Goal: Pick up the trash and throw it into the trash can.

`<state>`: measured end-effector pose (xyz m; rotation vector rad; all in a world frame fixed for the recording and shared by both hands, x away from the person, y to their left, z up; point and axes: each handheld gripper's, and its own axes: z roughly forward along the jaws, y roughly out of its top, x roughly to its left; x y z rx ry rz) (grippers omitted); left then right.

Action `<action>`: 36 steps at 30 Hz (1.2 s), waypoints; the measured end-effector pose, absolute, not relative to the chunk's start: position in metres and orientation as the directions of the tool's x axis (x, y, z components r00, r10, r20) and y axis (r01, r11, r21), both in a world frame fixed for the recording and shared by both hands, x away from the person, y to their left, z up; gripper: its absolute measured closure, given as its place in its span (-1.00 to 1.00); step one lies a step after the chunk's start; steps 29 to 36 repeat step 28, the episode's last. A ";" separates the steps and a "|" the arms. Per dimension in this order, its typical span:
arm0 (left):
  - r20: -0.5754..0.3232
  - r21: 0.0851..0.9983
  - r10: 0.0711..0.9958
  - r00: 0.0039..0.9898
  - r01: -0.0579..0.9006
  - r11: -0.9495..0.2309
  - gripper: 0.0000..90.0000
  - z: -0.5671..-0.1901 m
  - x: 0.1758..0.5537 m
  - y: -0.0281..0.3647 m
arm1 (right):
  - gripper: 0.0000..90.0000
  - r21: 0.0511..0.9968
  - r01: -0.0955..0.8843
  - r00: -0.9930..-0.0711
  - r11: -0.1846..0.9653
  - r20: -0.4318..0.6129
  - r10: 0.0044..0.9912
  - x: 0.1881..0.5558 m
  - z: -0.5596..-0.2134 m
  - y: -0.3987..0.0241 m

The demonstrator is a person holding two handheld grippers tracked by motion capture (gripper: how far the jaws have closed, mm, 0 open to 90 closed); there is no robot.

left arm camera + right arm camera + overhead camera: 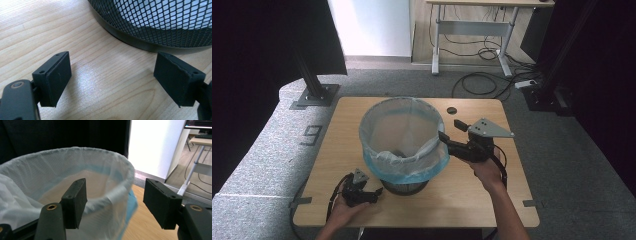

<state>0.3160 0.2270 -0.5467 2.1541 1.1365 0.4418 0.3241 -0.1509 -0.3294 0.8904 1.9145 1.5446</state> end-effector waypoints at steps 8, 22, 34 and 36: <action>-0.006 0.684 0.824 0.567 0.603 -0.410 -0.68 -0.547 0.316 0.227 | -0.22 0.974 0.192 -0.603 0.123 0.018 0.798 0.315 -0.347 -0.181; -0.007 0.685 0.825 0.565 0.604 -0.408 -0.68 -0.547 0.316 0.227 | -0.22 0.961 0.247 -0.551 0.122 0.035 0.834 0.306 -0.380 -0.214; -0.007 0.685 0.825 0.565 0.604 -0.408 -0.68 -0.547 0.316 0.227 | -0.23 0.960 0.252 -0.549 0.120 0.040 0.835 0.304 -0.389 -0.216; -0.007 0.685 0.825 0.565 0.604 -0.408 -0.68 -0.547 0.316 0.227 | -0.23 0.960 0.252 -0.549 0.120 0.040 0.835 0.304 -0.389 -0.216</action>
